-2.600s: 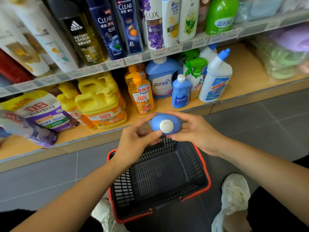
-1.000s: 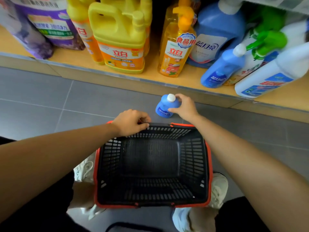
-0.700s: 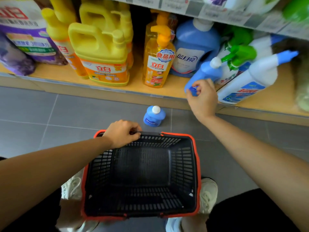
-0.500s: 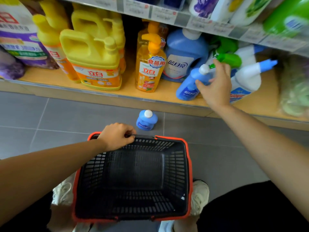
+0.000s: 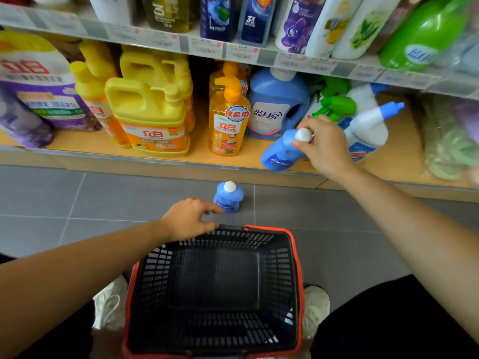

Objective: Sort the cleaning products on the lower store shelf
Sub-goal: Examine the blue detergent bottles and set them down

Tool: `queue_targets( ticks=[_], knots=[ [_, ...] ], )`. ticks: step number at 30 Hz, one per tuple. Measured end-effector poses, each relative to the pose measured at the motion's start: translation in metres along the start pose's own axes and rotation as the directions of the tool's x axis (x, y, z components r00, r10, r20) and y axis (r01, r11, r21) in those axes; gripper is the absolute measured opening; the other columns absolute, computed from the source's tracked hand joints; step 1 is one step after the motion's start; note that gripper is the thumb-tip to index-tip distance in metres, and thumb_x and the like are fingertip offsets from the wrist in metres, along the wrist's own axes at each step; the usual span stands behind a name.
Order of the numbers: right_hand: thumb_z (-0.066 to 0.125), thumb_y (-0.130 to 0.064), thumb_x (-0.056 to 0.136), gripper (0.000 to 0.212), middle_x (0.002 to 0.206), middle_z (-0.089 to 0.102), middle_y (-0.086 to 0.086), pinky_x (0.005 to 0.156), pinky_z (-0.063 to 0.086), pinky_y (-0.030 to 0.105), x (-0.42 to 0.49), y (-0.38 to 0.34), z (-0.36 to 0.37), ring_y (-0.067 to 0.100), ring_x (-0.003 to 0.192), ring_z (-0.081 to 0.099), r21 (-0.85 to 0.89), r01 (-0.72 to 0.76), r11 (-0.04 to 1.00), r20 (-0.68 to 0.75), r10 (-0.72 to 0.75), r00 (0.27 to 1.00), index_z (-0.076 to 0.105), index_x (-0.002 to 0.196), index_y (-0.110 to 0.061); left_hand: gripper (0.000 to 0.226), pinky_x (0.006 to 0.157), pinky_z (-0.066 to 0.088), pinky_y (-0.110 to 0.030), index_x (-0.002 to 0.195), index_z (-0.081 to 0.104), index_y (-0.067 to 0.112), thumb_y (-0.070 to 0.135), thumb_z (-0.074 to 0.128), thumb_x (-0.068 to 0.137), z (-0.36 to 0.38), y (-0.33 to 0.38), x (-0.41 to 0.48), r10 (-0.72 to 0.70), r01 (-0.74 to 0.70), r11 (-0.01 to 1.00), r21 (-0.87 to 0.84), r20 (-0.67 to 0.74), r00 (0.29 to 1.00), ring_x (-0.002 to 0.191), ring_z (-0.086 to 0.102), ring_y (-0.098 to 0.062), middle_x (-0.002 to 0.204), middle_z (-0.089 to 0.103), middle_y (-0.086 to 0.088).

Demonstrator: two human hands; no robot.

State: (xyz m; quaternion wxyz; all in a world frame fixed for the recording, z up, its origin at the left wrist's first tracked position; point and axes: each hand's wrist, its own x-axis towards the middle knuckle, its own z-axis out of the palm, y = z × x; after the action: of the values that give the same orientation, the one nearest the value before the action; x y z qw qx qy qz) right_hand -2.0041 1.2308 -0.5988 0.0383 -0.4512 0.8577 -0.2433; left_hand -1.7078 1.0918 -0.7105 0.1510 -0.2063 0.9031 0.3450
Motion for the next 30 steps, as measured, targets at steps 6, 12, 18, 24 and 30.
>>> queue_targets(
  ticks=[6, 12, 18, 24, 30],
  knots=[
    [0.08, -0.01, 0.079, 0.023, 0.094, 0.059, 0.003, 0.072, 0.039, 0.024, -0.035, -0.038, -0.033, 0.013, 0.078, 0.052, 0.203, 0.029, 0.979, 0.021, -0.034, 0.999, 0.07, 0.1, -0.01, 0.059, 0.098, 0.05, -0.035, 0.137, 0.057, 0.032, 0.047, 0.071, 0.081, -0.042, 0.038, -0.013, 0.16, -0.164, 0.986, 0.008, -0.267, 0.95, 0.119, 0.063, -0.014, 0.135, 0.064, 0.011],
    [0.078, -0.004, 0.083, 0.021, 0.096, 0.065, 0.012, 0.072, 0.048, 0.026, -0.063, -0.08, -0.038, 0.011, 0.075, 0.056, 0.503, -0.046, 0.863, 0.184, -0.054, 0.981, 0.07, 0.101, -0.012, 0.096, 0.117, 0.036, -0.041, 0.156, 0.034, 0.021, 0.057, 0.076, 0.077, -0.067, 0.062, -0.029, 0.358, -0.338, 0.934, 0.119, -0.336, 0.871, 0.143, 0.04, -0.024, 0.157, 0.04, -0.002],
    [0.077, -0.002, 0.083, 0.023, 0.095, 0.067, 0.016, 0.072, 0.049, 0.033, -0.083, -0.092, -0.014, 0.018, 0.078, 0.058, 0.626, -0.03, 0.779, 0.165, -0.095, 0.982, 0.071, 0.1, -0.016, 0.085, 0.096, 0.052, -0.044, 0.145, 0.048, 0.022, 0.048, 0.081, 0.071, -0.063, 0.057, -0.034, 0.249, -0.305, 0.938, -0.166, -0.29, 0.924, 0.114, 0.065, -0.019, 0.129, 0.066, 0.005],
    [0.076, -0.006, 0.086, 0.021, 0.091, 0.054, -0.014, 0.069, 0.039, 0.015, -0.084, -0.082, -0.007, 0.001, 0.075, 0.053, 0.559, 0.03, 0.828, 0.231, -0.191, 0.954, 0.07, 0.103, -0.016, 0.066, 0.092, 0.052, -0.046, 0.129, 0.06, 0.021, 0.039, 0.085, 0.07, -0.064, 0.053, -0.029, 0.255, -0.298, 0.918, -0.261, -0.186, 0.949, 0.099, 0.065, -0.014, 0.11, 0.069, 0.007],
    [0.068, 0.007, 0.087, 0.025, 0.112, 0.062, 0.002, 0.084, 0.054, 0.045, -0.089, -0.08, -0.013, 0.015, 0.101, 0.063, 0.549, 0.078, 0.832, 0.27, -0.265, 0.926, 0.071, 0.105, -0.01, 0.066, 0.097, 0.054, -0.042, 0.132, 0.057, 0.021, 0.02, 0.09, 0.075, -0.067, 0.047, -0.027, 0.23, -0.235, 0.86, -0.454, -0.066, 0.971, 0.11, 0.067, -0.018, 0.116, 0.07, 0.004]
  ],
)
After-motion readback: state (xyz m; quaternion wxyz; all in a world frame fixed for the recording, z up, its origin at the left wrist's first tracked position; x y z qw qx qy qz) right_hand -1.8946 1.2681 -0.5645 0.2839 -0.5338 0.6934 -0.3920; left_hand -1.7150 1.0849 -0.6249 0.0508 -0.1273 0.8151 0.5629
